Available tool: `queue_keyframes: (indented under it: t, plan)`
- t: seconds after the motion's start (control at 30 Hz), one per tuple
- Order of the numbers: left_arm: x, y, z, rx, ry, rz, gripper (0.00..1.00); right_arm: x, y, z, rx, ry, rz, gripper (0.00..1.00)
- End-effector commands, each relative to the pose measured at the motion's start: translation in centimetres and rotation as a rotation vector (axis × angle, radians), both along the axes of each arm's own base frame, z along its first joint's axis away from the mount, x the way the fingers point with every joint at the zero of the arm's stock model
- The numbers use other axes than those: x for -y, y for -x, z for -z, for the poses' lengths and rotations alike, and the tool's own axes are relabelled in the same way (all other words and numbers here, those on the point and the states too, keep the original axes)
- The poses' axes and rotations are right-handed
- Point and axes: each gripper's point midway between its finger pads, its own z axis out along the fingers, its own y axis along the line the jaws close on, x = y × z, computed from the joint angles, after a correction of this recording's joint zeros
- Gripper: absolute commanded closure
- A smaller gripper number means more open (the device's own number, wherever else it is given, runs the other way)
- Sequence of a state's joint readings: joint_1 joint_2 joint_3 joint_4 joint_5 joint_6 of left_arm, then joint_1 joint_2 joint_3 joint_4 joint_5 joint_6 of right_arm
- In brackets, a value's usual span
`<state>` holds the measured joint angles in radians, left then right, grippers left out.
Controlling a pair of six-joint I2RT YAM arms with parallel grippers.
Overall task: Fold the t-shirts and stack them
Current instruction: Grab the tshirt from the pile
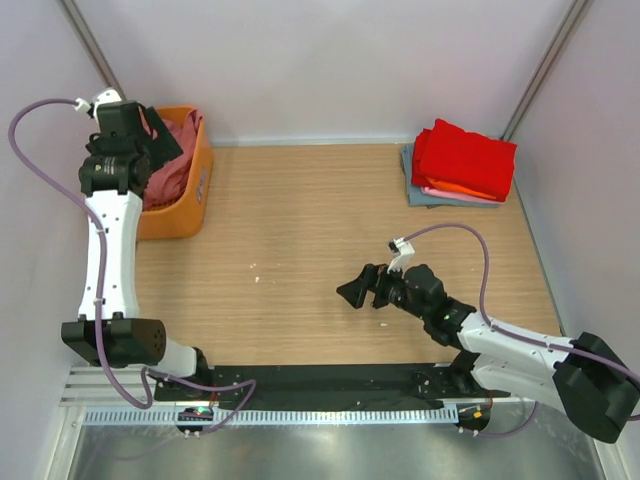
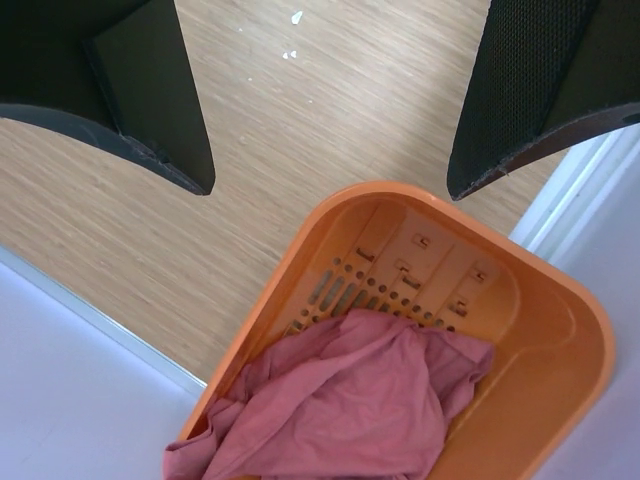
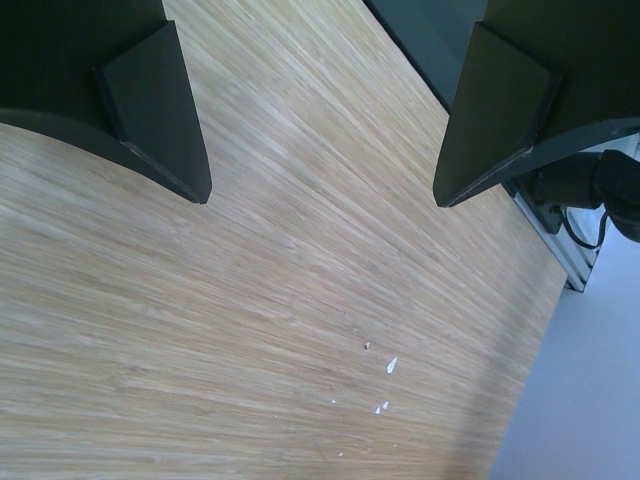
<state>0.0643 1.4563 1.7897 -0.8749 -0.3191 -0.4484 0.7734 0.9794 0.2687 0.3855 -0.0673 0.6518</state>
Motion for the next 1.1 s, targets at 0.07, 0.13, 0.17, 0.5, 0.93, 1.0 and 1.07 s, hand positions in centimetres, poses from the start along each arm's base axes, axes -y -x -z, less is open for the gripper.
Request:
queue_keyframes:
  t: [0.07,0.13,0.17,0.5,0.93,1.0,1.07]
  plan:
    - [-1.2,-1.0,0.6,0.034,0.101,-0.003,0.0,-0.9,-0.3,-2.0,0.068,-0.047,-0.028,0.0]
    - [-1.6,-1.6,0.9,0.03,0.113,-0.01,0.0,-1.0,-0.4,-1.9,0.058,-0.042,-0.027,0.0]
    - [-1.8,-2.0,0.3,0.046,0.12,-0.012,0.0,-1.0,-0.5,-1.9,0.059,-0.04,-0.026,0.0]
    - [-5.9,-10.2,2.5,0.02,0.213,-0.054,0.06,-1.1,-0.7,-1.7,0.052,-0.036,-0.021,0.0]
    - [-5.4,-21.7,12.3,0.004,0.322,0.128,0.08,-1.3,-1.1,-1.3,0.035,-0.025,-0.01,0.0]
    - [-4.8,-23.7,15.0,0.007,0.366,0.169,0.07,-1.1,-1.2,-1.1,0.028,-0.024,-0.002,0.0]
    - [-4.0,-25.4,16.7,0.03,0.411,0.223,0.05,-0.9,-1.5,-1.0,0.028,-0.029,0.003,0.0]
